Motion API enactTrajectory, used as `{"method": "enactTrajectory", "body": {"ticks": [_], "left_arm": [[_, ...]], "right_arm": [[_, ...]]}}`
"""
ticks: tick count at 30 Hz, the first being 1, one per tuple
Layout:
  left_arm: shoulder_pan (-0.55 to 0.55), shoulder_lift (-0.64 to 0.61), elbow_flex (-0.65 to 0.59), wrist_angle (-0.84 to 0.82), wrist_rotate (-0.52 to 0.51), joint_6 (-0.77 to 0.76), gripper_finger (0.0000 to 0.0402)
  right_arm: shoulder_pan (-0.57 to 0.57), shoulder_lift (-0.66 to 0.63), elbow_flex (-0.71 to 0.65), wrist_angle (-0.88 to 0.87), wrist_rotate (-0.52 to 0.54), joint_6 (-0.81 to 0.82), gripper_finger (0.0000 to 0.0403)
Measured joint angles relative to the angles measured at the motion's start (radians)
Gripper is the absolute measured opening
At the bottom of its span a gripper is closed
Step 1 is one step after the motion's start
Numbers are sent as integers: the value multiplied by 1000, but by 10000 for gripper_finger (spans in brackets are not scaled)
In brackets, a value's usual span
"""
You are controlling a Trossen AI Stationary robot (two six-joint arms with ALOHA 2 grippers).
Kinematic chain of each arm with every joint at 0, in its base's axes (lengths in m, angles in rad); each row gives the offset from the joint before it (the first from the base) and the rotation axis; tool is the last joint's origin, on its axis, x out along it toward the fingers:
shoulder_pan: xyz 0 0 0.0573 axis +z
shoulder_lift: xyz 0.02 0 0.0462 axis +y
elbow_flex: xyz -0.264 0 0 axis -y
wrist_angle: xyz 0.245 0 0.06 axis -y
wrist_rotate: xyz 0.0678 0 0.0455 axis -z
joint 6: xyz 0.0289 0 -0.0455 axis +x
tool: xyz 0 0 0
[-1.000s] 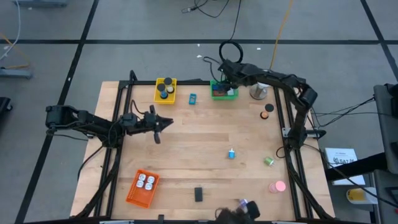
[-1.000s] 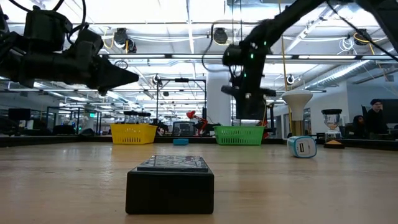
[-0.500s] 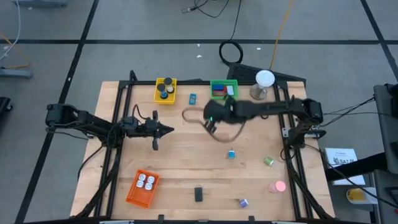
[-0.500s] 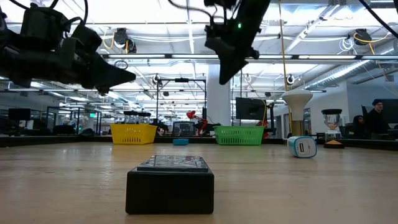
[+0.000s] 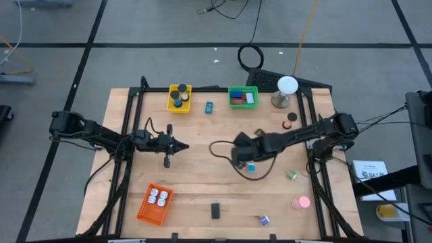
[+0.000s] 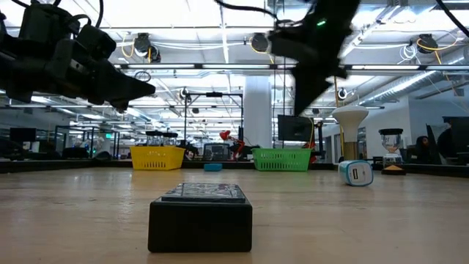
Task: Pick & Place Office items
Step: Put the blue charger adapter into the orange bin
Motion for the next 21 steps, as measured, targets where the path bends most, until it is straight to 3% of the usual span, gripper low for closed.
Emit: {"method": "enactTrajectory", "body": {"ticks": [5, 8, 17, 21], "left_arm": [[-1, 0, 0, -6, -27, -26, 5], [-4, 0, 0, -9, -49, -30, 16], [-6, 0, 0, -17, -72, -37, 5], [-6, 0, 0, -39, -79, -40, 6]], "right_arm": [[65, -14, 1, -252, -70, 257, 9], [114, -14, 1, -305, -115, 379, 31], [209, -12, -2, -157, -108, 536, 168], [211, -13, -65, -82, -96, 567, 228]]}}
